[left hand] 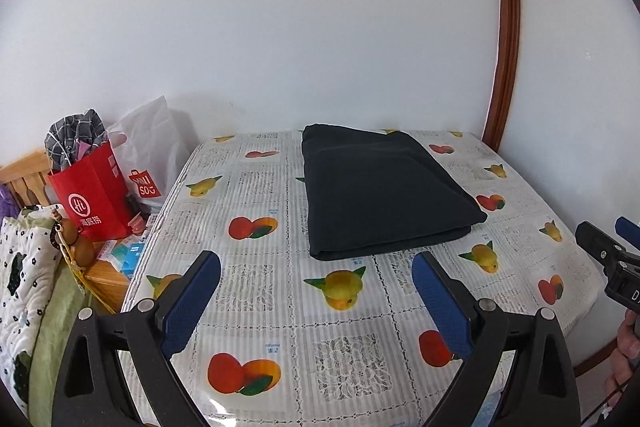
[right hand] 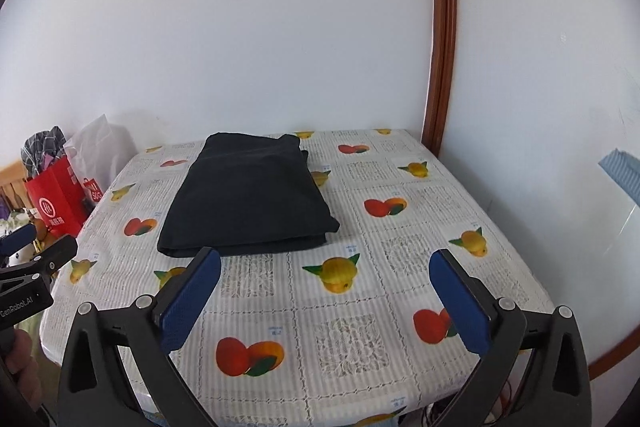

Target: Fold small clothes

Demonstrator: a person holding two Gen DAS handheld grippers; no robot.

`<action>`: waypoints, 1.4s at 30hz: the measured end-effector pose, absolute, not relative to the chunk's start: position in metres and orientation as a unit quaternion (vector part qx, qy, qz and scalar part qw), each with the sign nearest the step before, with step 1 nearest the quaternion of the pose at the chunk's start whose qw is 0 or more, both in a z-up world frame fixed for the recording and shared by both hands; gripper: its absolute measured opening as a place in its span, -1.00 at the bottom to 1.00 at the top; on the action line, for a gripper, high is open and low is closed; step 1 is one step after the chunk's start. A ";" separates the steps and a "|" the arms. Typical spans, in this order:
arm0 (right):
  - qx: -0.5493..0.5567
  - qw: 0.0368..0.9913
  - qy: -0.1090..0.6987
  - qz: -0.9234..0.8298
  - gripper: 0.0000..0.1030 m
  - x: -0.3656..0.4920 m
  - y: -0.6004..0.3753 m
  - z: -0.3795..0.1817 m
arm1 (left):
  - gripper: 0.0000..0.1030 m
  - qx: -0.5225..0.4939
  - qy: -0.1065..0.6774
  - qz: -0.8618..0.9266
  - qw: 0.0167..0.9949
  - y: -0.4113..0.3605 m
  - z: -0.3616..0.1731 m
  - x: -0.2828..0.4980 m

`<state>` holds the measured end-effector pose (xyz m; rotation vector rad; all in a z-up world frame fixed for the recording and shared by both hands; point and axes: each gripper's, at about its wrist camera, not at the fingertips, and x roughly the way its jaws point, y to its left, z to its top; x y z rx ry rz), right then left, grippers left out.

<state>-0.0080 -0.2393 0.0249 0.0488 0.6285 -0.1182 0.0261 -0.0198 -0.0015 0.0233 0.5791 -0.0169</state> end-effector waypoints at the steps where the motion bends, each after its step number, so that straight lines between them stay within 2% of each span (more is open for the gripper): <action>1: 0.025 0.949 0.310 -0.060 0.99 -0.010 -0.240 0.025 | 0.88 0.013 0.284 -0.005 0.959 -0.021 -0.001 0.025; 42: 0.021 0.950 0.308 -0.054 0.99 -0.029 -0.250 0.025 | 0.89 0.024 0.287 0.002 0.958 -0.029 -0.010 0.011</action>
